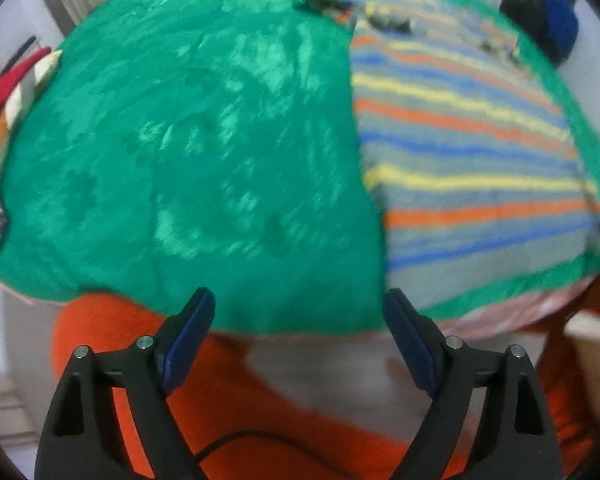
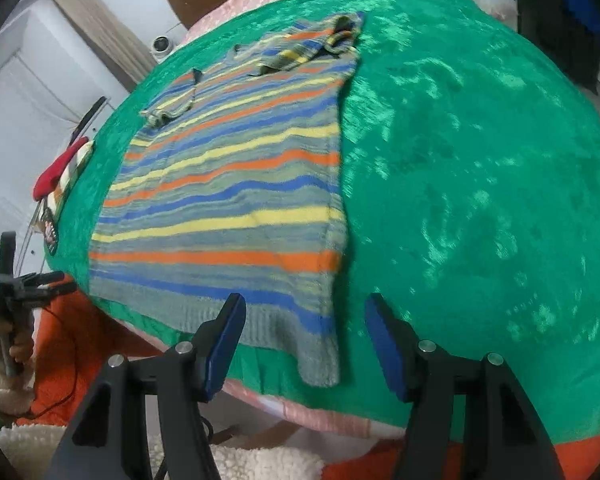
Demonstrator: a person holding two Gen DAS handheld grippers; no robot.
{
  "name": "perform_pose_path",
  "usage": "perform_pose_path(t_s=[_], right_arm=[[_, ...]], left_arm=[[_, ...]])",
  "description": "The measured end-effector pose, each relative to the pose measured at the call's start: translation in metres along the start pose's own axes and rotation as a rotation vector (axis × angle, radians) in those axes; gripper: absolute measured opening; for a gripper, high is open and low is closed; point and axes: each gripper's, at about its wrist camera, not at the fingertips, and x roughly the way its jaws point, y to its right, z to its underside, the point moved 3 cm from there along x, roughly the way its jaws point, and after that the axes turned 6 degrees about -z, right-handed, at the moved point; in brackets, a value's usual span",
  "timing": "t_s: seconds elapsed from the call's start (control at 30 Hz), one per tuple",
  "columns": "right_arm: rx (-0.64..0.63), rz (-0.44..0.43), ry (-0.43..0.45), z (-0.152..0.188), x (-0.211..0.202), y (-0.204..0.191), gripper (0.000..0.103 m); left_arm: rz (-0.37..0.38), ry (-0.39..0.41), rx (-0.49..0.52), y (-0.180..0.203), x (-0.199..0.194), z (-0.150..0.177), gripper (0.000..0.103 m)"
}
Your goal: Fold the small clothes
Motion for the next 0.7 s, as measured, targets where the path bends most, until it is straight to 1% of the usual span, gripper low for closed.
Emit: perform_pose_path(t_s=[0.03,0.07,0.1,0.13,0.17,0.2,0.23,0.3,0.37,0.43,0.47,0.5,0.53,0.6,0.7], right_arm=[[-0.009,0.004,-0.005,-0.001,0.001,-0.001,0.062],[-0.015,0.010,-0.015,-0.001,0.003,-0.002,0.062],[-0.022,0.012,-0.029,0.000,0.006,-0.002,0.062],[-0.036,0.011,-0.049,0.001,0.010,-0.003,0.061],[-0.051,0.009,-0.065,0.002,0.013,-0.004,0.056],[-0.077,0.006,-0.088,0.003,0.016,-0.007,0.018],[-0.106,0.014,-0.114,0.004,0.018,-0.011,0.005],[-0.093,0.021,-0.098,0.003,0.007,-0.012,0.005],[-0.073,0.029,-0.074,0.001,-0.013,-0.013,0.005],[-0.055,0.024,-0.068,0.002,-0.036,-0.016,0.005],[-0.046,0.022,-0.074,0.004,-0.038,-0.017,0.005],[-0.038,0.020,-0.090,0.007,-0.037,-0.018,0.005],[-0.036,0.027,-0.121,0.011,-0.029,-0.019,0.004],[-0.034,0.067,-0.165,0.020,-0.008,-0.013,0.004],[0.031,0.087,-0.196,0.024,0.023,0.003,0.004]], left_arm=[[0.012,0.009,0.005,0.009,0.006,-0.006,0.087],[0.022,0.010,0.022,0.023,0.015,-0.014,0.082],[0.038,0.000,0.050,0.038,0.023,-0.018,0.073],[0.061,-0.012,0.077,0.050,0.028,-0.020,0.044],[0.083,-0.016,0.104,0.062,0.031,-0.020,0.002],[0.100,-0.006,0.121,0.069,0.032,-0.024,0.003],[0.083,0.011,0.125,0.072,0.030,-0.025,0.003],[0.077,0.026,0.124,0.067,0.020,-0.023,0.002],[0.064,0.049,0.116,0.052,0.002,-0.009,0.001],[0.071,0.053,0.111,0.041,-0.006,-0.001,0.001],[0.039,0.047,0.123,0.039,-0.005,0.004,0.000],[0.011,0.042,0.140,0.040,-0.001,0.008,0.000],[-0.010,0.035,0.151,0.051,0.010,0.002,0.000],[-0.017,0.010,0.135,0.043,0.021,0.010,0.000],[-0.034,0.008,0.126,0.050,0.034,0.003,0.000]])
